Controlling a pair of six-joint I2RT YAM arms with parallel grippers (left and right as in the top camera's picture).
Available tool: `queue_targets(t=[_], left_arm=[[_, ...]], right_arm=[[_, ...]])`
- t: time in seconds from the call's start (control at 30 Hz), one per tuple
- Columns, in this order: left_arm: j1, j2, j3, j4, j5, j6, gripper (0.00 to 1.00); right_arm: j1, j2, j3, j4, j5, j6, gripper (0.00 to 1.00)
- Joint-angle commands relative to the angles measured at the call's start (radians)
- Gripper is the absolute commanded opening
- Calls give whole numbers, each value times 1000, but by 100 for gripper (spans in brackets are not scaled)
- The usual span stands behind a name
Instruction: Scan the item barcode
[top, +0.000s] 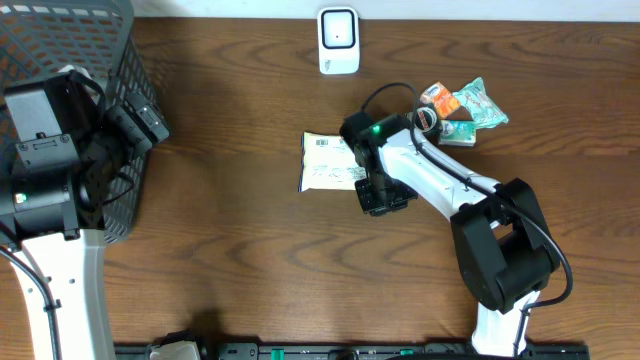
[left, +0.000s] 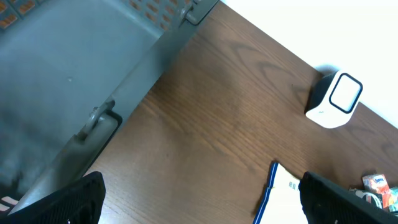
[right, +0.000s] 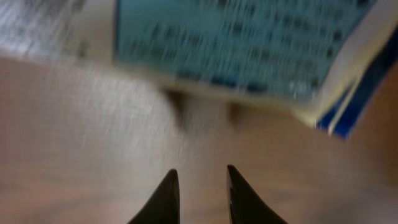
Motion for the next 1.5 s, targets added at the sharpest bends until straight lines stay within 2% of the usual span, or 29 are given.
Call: queue_targets(t=[0.0,0.17,0.27,0.37,0.47,0.57,0.63,0.73,0.8,1.0,1.1,1.2,1.3,1.4,1.47], left_arm=[[5,0,1,-3,-10,13,98],[5,0,1,-3,-10,13,98],[5,0,1,-3,-10,13,98],[5,0,1,-3,-10,13,98],[5,0,1,-3,-10,13,98],[5,0,1,-3,-10,13,98],[5,0,1,-3,-10,13,98],[5,0,1,-3,-10,13,98],[5,0,1,-3,-10,13,98],[5,0,1,-3,-10,13,98],[5,0,1,-3,-10,13,98],[5,0,1,-3,-10,13,98],[5,0,1,-3,-10,13,98],[5,0,1,-3,-10,13,98],[5,0,1,-3,-10,13,98]], right_arm=[[-23,1,-30,73,35,45,21],[-64,1,-31,191,35,55,19],[-91,1,-31,343,34,55,20],[-106,1,-31,492,22,54,26],[-117,1,-24,592,-33,54,41],[-134,0,47,599,-126,54,47],[-143,0,138,505,-207,54,44],[-144,0,229,404,-256,54,32],[-135,0,257,382,-257,53,30],[-99,13,235,413,-241,50,26],[-68,36,208,417,-165,51,23],[-42,81,181,424,-144,51,24],[-21,139,164,410,-141,50,29],[-15,193,162,349,-104,56,17],[-20,194,163,301,-89,73,16]])
